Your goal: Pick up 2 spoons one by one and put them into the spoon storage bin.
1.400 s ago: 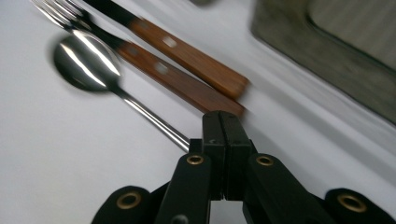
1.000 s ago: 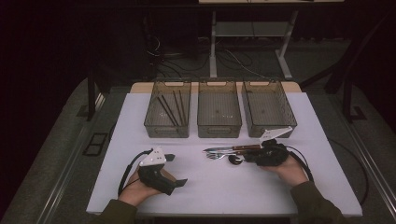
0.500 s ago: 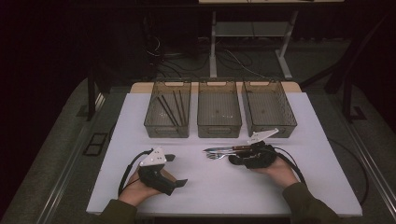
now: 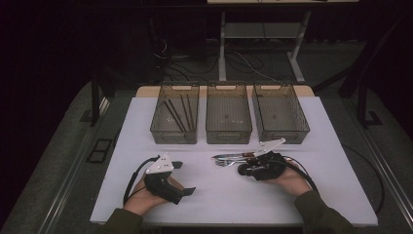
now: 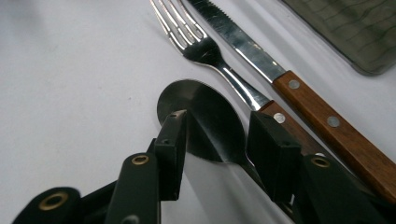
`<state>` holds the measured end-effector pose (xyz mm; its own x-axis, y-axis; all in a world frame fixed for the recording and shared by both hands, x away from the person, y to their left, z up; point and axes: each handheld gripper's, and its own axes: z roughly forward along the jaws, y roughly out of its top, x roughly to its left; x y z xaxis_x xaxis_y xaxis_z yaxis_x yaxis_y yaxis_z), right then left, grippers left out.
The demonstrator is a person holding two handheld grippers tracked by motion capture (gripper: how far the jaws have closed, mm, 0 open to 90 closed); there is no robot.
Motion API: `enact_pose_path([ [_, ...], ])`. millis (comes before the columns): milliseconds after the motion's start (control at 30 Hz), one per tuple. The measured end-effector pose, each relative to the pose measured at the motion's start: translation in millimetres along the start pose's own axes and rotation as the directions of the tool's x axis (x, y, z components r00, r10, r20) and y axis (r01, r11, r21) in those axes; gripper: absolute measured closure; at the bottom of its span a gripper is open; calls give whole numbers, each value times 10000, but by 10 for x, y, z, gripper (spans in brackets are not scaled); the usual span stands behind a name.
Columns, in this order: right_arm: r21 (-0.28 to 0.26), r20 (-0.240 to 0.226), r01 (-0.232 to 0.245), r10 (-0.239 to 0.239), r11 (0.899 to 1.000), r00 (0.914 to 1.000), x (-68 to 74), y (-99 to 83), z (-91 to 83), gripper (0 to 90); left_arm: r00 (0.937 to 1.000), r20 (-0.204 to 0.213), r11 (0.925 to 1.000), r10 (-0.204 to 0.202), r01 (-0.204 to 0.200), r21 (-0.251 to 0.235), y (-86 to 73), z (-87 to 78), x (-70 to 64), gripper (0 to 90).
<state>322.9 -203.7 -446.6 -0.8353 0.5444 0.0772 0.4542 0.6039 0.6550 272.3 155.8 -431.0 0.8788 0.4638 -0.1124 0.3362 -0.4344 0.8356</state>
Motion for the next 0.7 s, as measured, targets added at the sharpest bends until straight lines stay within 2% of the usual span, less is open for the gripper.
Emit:
enact_pose_path([
  [233,140,134,489,-491,9987,9987,41,-5,-7,609,10000,-4,10000,11,-11,9,0,-1,2,9],
  [467,106,79,595,-596,9982,9982,37,-12,-12,639,10000,-16,10000,3,-3,5,0,0,1,9],
  [700,110,-28,657,-657,9978,9978,33,-20,-27,714,10000,-16,10000,19,-19,1,1,-2,1,9],
])
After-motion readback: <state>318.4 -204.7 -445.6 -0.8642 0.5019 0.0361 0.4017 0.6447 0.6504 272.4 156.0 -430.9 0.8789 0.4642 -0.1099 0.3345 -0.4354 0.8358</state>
